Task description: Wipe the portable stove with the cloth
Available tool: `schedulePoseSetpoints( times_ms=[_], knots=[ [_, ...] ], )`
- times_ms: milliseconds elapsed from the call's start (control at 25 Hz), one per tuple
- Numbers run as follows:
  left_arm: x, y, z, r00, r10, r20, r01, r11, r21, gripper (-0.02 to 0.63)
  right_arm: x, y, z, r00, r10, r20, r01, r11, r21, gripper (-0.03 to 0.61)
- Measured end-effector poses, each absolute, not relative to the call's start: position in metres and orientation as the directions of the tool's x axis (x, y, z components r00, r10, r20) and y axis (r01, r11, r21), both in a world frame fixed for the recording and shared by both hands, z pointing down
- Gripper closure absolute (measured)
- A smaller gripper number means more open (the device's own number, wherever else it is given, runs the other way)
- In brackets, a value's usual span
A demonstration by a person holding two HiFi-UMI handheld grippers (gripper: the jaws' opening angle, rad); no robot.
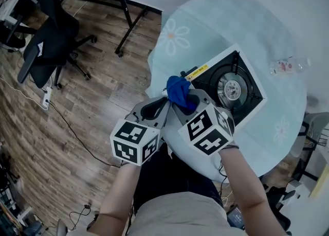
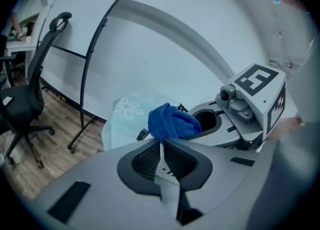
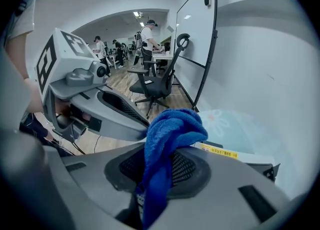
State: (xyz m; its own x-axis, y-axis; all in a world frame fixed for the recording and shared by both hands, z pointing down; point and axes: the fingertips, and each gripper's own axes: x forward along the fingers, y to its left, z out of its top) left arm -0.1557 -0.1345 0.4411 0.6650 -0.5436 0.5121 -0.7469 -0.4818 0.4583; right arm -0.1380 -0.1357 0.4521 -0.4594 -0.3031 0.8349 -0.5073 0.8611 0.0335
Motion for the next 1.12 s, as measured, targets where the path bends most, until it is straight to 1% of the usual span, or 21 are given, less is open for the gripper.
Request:
schedulePoseSetpoints(
  times_ms=[320,680,1120],
  knots=[
    [-0.166,-0.134,0.44,0.655,-0.553,0.514,-0.755,-0.481,0.445,0.575,-0.146,-0.141,0.451,-0.439,-0.348,0.828,-0.528,0.846,0.075,0.468],
    [-0.152,-0.129,0.428,0.683,-0.53,0.503,-0.728,-0.545,0.416,0.575,-0.136,-0.14,0.437,-0.45,-0.421,0.787,-0.581,0.808,0.1,0.469],
    [-0.155,-0.103,0.392,0.651,-0.588,0.48,-0.758,-0.537,0.369,0.575,-0.129,-0.118,0.38,-0.543,-0.487,0.685,-0.579,0.807,0.114,0.47]
  ],
)
